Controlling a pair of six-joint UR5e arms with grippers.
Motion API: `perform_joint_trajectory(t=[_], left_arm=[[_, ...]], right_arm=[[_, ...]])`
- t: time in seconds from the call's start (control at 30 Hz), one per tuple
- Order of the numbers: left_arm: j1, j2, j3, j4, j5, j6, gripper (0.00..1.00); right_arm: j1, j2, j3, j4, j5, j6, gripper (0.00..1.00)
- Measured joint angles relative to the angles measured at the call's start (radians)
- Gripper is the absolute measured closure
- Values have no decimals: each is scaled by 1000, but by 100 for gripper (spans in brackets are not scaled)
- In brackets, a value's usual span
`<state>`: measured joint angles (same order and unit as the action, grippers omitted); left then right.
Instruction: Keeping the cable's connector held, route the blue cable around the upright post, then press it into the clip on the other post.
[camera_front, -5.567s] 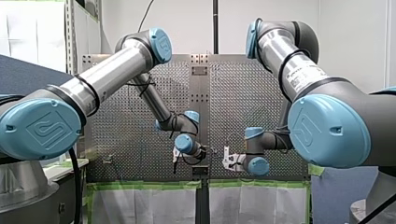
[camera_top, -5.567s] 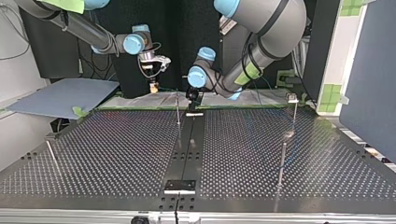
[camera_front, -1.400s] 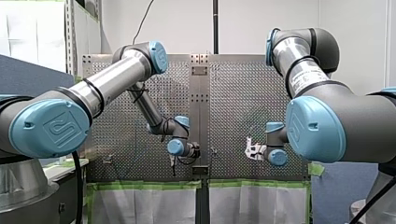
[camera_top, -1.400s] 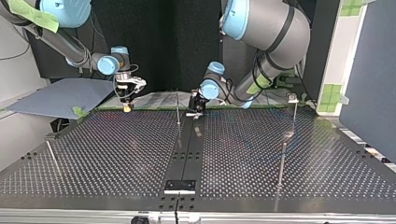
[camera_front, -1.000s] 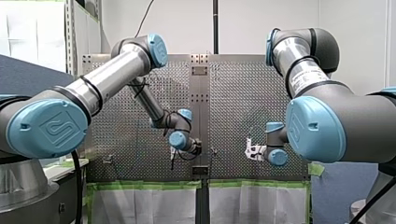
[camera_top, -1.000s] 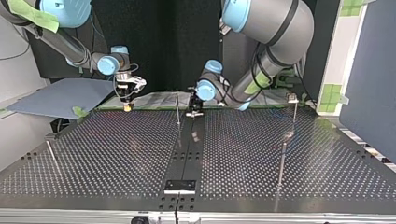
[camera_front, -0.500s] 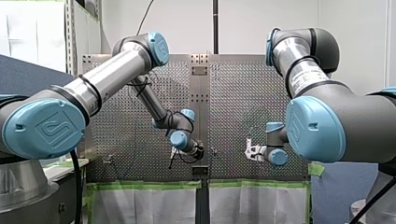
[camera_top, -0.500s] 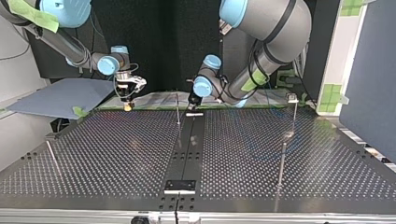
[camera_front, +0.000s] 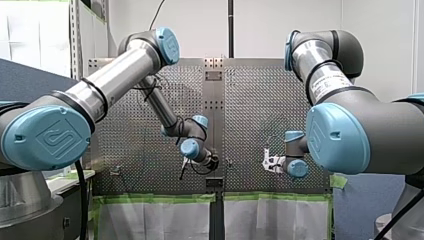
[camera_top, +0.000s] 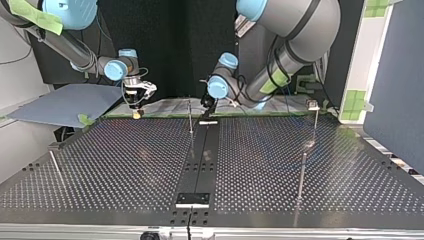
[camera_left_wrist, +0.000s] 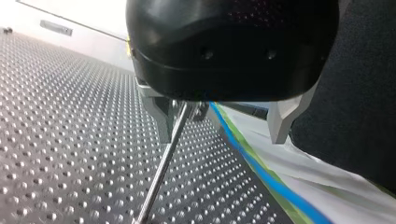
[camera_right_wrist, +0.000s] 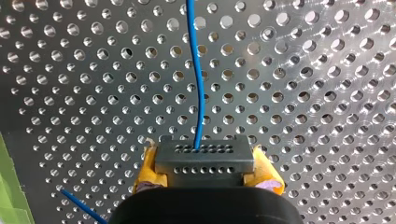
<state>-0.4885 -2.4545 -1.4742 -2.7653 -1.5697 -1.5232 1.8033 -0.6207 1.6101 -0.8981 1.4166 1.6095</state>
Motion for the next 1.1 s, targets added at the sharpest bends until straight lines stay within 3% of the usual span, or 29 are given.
perform_joint_trajectory(t=[0.33,1.1], left_arm=[[-26,49,-92,36,4,-4,0],[-67,61,-101,75,13,-72,0]], right_arm=[[0,0,0,6,1,0,100],[0,0,0,7,1,1,100]])
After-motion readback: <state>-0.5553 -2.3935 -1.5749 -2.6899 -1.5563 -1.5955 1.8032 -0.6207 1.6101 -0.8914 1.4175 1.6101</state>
